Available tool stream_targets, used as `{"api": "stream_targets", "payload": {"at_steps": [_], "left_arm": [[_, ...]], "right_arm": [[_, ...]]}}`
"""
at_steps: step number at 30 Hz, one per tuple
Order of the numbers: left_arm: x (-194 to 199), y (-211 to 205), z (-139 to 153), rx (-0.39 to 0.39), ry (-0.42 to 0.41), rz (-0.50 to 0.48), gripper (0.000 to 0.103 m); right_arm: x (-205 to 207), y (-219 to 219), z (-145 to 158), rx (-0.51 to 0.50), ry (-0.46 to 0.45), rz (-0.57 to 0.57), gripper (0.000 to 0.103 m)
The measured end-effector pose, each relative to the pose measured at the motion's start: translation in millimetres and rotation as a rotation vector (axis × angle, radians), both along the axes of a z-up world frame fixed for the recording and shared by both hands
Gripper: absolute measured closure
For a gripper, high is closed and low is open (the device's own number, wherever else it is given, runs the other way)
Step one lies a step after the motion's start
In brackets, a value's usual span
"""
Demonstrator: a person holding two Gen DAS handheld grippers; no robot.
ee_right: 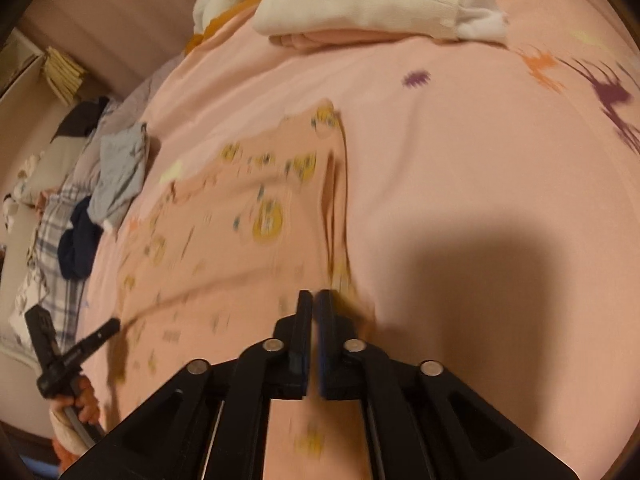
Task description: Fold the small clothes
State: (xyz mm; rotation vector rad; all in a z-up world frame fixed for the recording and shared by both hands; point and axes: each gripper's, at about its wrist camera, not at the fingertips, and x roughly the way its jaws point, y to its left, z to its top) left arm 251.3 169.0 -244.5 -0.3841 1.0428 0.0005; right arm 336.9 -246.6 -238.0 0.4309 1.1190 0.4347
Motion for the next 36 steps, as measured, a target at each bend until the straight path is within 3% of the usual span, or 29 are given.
{"api": "stream_targets", "payload": {"at_steps": [1, 3, 7, 11, 15, 22, 25, 27, 30, 36], "left_arm": [[-8.2, -1.8, 2.9, -0.001, 0.002, -0.001, 0.057], [-38.9, -5.1, 12.6, 0.037, -0.015, -0.009, 0.057], [-82.1, -18.8, 25.7, 0.143, -0.066, -0.014, 0.055], [-116.7, -38.3, 32.7, 0.211, -0.115, -0.045, 0.047], [-134.0, -50.7, 31.2, 0.233, -0.133, -0.061, 0.033], [-161.4, -63.1, 15.4, 0.198, -0.095, -0.068, 0.027], [-169.5, -57.5, -3.8, 0.141, -0.008, -0.052, 0.026], [-176.1, -46.5, -21.0, 0.003, 0.065, -0.023, 0.026], [-191.6, -35.9, -23.5, -0.113, 0.038, 0.011, 0.026], [-211.0, -43.6, -26.7, -0.302, 0.074, -0.052, 0.019]], "right_arm": [[-12.2, -3.8, 4.1, 0.006, 0.004, 0.005, 0.065], [-42.2, -14.4, 11.5, 0.031, -0.011, 0.002, 0.037], [-89.7, -26.9, 16.8, 0.047, -0.023, 0.001, 0.036], [-122.1, -33.7, 17.3, 0.009, -0.03, -0.008, 0.036], [-142.0, -42.6, 9.0, 0.036, 0.005, -0.024, 0.036], [-179.2, -55.2, -6.9, 0.085, 0.05, -0.054, 0.036], [-190.1, -57.6, -13.1, 0.115, 0.064, -0.048, 0.035], [-196.2, -59.8, -18.0, 0.148, 0.07, -0.064, 0.035], [-205.7, -62.7, -25.8, 0.225, 0.093, -0.092, 0.035], [-215.7, -47.5, -32.2, 0.308, 0.112, -0.086, 0.035]]}}
